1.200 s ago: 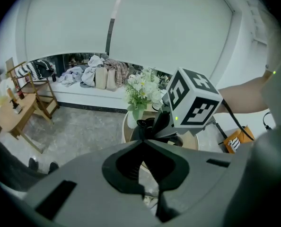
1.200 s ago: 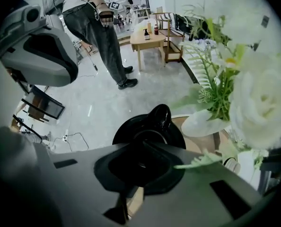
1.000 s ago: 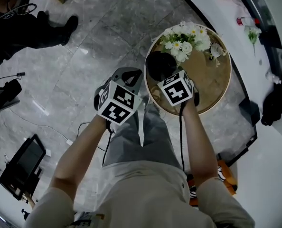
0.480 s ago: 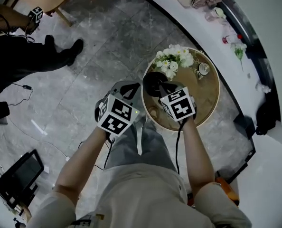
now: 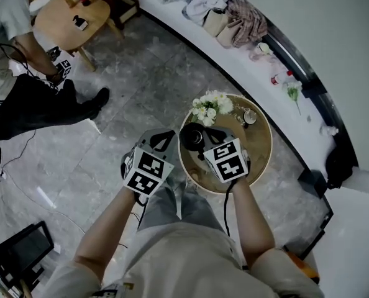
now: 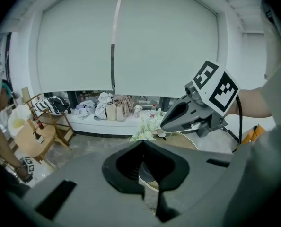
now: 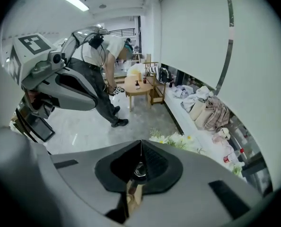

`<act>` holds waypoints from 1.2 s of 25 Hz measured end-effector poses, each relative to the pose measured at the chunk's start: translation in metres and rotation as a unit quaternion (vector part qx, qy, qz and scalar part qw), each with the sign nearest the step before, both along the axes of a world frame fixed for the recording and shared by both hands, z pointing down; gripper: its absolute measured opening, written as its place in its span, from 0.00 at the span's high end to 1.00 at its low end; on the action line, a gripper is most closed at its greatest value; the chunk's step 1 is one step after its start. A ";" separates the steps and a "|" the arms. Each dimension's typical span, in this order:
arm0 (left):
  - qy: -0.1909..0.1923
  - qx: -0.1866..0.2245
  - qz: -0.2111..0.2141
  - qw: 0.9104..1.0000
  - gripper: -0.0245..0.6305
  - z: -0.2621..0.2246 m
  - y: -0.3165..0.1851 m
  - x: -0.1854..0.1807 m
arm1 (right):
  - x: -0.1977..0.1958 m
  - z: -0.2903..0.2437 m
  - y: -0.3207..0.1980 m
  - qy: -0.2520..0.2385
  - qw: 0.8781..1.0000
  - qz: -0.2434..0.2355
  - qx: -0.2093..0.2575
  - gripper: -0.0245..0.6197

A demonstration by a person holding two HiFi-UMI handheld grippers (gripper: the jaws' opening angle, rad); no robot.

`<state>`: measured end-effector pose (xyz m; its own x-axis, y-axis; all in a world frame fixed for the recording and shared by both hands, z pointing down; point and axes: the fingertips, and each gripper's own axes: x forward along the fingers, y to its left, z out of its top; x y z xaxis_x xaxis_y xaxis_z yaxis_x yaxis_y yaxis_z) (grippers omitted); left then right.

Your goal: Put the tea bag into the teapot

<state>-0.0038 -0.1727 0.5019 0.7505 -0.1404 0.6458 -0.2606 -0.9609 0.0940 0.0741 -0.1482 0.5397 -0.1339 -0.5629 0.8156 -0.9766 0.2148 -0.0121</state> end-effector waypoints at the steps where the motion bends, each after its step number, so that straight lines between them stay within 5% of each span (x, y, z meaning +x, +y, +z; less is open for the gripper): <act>1: 0.002 0.004 -0.001 1.000 0.95 -0.007 0.002 -0.001 | 0.000 -0.009 0.002 0.000 1.000 0.001 0.007 0.95; 17: 0.066 0.087 -0.044 0.993 0.95 -0.135 0.008 -0.025 | -0.012 -0.176 0.009 0.003 0.985 -0.013 0.173 0.95; 30: 0.169 0.199 -0.056 0.964 0.95 -0.266 0.025 -0.040 | -0.018 -0.302 0.039 -0.003 0.948 -0.012 0.318 0.95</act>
